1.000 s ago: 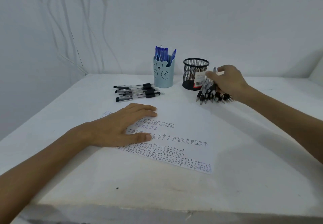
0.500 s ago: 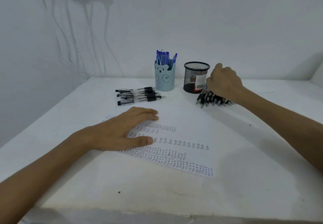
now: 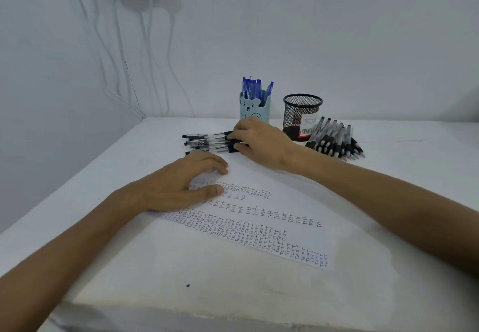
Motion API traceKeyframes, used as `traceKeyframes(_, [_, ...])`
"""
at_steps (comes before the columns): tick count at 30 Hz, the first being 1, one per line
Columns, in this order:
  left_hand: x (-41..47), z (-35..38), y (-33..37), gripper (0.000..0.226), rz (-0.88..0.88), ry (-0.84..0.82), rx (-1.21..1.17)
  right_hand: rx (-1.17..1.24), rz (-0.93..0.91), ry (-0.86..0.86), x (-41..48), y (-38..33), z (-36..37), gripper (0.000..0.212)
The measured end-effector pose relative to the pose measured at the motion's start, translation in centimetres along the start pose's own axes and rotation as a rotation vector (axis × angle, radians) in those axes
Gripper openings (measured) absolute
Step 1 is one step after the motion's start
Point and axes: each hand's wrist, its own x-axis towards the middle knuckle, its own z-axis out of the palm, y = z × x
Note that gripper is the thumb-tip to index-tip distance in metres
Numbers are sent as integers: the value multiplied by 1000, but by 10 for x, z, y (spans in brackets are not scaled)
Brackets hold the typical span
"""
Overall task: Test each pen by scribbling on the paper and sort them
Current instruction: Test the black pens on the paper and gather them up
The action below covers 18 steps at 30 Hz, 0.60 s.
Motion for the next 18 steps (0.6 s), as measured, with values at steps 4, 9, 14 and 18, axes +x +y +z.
traceKeyframes(4, [1,0,-5,39,16,13,0,10,-24,-11,6,-2,3,29])
traceKeyframes(9, [1,0,-6,38,29,16,-4,-142,-82,-74,5,-1,0,30])
traceKeyframes(14, [0,0,-5,47,16,4,8,-313,25,-165,-3,-3,-10,26])
traceKeyframes(18, [0,0,-5,48,18,-3,24,-167,78,-141,-10,7,-14,30])
